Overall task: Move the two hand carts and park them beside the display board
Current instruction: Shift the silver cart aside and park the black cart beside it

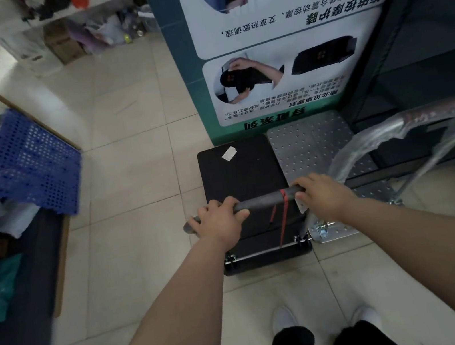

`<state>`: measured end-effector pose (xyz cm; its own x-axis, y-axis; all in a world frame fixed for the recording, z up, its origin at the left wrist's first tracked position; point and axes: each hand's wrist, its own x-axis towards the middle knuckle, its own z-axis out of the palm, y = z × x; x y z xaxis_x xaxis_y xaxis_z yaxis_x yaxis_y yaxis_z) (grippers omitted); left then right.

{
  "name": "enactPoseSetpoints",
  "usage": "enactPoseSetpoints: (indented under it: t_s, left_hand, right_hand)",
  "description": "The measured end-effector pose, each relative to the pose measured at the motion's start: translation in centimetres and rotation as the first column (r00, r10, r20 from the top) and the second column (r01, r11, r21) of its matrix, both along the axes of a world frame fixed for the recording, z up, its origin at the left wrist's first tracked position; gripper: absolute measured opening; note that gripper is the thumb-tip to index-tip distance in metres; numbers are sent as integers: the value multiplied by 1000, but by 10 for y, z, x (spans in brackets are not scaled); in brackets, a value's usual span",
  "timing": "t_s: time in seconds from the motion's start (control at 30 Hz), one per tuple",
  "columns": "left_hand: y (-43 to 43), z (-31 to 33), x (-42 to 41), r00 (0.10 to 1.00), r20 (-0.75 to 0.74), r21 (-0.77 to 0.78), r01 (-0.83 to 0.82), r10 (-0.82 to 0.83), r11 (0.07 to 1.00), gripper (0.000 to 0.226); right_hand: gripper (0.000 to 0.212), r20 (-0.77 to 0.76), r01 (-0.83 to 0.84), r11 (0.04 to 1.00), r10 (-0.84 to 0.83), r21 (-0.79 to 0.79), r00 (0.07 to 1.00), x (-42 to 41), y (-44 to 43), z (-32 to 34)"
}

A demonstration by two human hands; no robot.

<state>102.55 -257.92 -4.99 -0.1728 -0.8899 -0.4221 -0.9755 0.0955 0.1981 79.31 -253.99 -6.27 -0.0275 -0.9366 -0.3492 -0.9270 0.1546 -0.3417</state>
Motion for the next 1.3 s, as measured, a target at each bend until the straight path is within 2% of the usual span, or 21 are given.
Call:
enactPoseSetpoints:
  t_s: [0.13,0.3,0.53,0.77,1.1,1.3]
  left_hand:
    - [-2,-5,-12,999,-33,-11,-16,16,1000,30]
    - [-6,-11,-15,999,-47,-46,-15,13,999,31]
    - [-10,-12,-9,999,-22,-75,35,-36,997,36]
    - [-5,-11,-9,999,-31,-95,36,-39,995,36]
    - [-5,-10,-12,999,-19,-82,42,-44,996,35]
    - [-14,-14,-11,999,-8,-79,44,-45,996,34]
  right_hand:
    - [35,28,55,998,-55,8,998,-7,-5,3]
    - [33,19,48,998,-48,38,999,-10,-12,5]
    - [36,59,17,1000,-16,-12,998,-12,-12,4]
    - [39,57,54,994,-49,-97,997,-11,-1,0]
    - [38,57,50,997,-47,-57,997,-12,-1,7]
    - [45,70,86,996,-84,-23,994,-6,-7,10]
